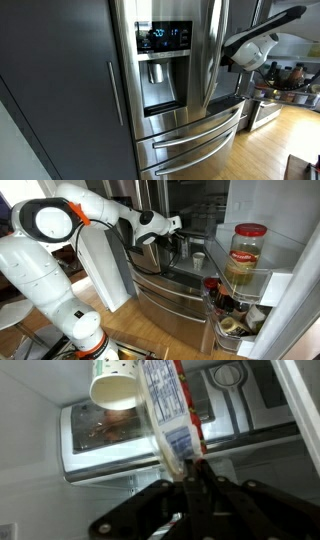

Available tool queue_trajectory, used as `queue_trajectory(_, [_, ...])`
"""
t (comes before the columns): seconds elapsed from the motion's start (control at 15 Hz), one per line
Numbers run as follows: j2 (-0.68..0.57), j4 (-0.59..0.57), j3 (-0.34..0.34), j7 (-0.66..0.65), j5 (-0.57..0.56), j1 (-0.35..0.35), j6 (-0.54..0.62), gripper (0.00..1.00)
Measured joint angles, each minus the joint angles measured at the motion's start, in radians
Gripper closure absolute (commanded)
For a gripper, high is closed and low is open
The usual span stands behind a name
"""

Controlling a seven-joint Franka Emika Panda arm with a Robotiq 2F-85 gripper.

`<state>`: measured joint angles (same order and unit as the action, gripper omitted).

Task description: Take the sachet out of the cup

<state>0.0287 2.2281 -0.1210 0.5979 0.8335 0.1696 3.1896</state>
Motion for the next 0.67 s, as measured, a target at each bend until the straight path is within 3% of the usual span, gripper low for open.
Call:
queue_trajectory(0.4, [0.002, 0.0, 0.001, -0.007, 0.047, -0.027, 0.132, 0.15])
queue_trajectory(0.53, [0.004, -0.013, -0.002, -0.137, -0.05, -0.022, 0.14, 0.01])
queue_trajectory(0.67, [0.003, -0.029, -0.006, -0.277, -0.156, -0.017, 0.142, 0.0])
